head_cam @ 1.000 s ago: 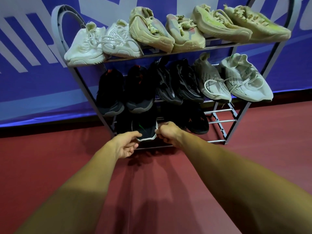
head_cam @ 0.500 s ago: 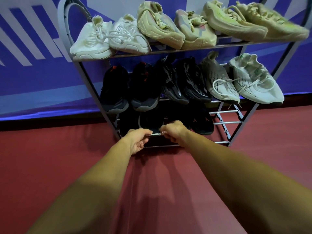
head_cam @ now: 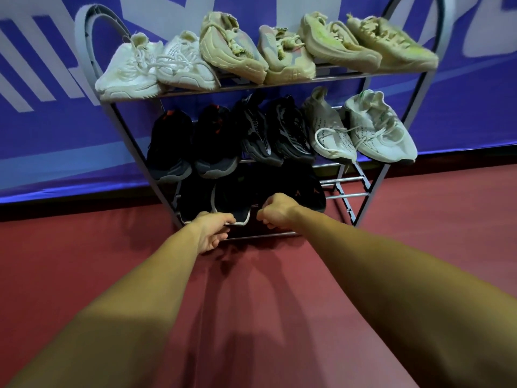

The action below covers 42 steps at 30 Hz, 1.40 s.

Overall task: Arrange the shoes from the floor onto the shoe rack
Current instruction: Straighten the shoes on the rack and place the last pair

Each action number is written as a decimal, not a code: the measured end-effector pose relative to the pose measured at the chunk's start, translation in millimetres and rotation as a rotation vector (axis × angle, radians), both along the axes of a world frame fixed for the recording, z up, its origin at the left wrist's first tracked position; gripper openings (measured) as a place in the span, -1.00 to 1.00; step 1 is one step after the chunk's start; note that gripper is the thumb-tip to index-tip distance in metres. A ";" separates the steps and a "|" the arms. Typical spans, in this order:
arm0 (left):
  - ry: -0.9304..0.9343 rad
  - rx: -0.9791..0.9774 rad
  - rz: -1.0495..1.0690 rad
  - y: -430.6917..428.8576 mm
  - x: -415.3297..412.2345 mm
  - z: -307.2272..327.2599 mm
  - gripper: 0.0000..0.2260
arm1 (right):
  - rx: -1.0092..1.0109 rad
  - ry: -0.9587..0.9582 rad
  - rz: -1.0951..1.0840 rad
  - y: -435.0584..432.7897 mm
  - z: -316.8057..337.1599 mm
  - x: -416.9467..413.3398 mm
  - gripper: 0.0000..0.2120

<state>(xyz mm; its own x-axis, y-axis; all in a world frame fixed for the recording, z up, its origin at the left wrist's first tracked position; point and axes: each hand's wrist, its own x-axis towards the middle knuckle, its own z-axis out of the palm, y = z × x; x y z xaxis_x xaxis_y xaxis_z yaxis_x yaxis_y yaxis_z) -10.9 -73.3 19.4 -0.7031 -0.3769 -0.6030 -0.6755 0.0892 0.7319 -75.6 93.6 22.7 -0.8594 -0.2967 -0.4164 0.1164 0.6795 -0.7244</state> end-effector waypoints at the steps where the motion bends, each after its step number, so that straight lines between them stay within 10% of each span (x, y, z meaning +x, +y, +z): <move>1: 0.012 -0.008 -0.005 2.1 2.4 2.4 -0.76 | 0.017 0.019 0.001 6.7 2.0 1.3 -0.81; 16: 0.038 0.000 -0.178 70.5 -12.0 7.4 -0.87 | 0.095 0.082 -0.029 77.8 5.1 -2.3 -0.83; 31: -0.132 0.241 0.078 75.1 -63.9 -24.1 -0.70 | 0.072 0.011 -0.110 48.9 -16.4 -35.0 -0.81; 42: -0.007 0.294 0.057 92.8 -62.7 5.8 -0.74 | -0.235 0.040 -0.247 78.6 17.9 -19.1 -0.74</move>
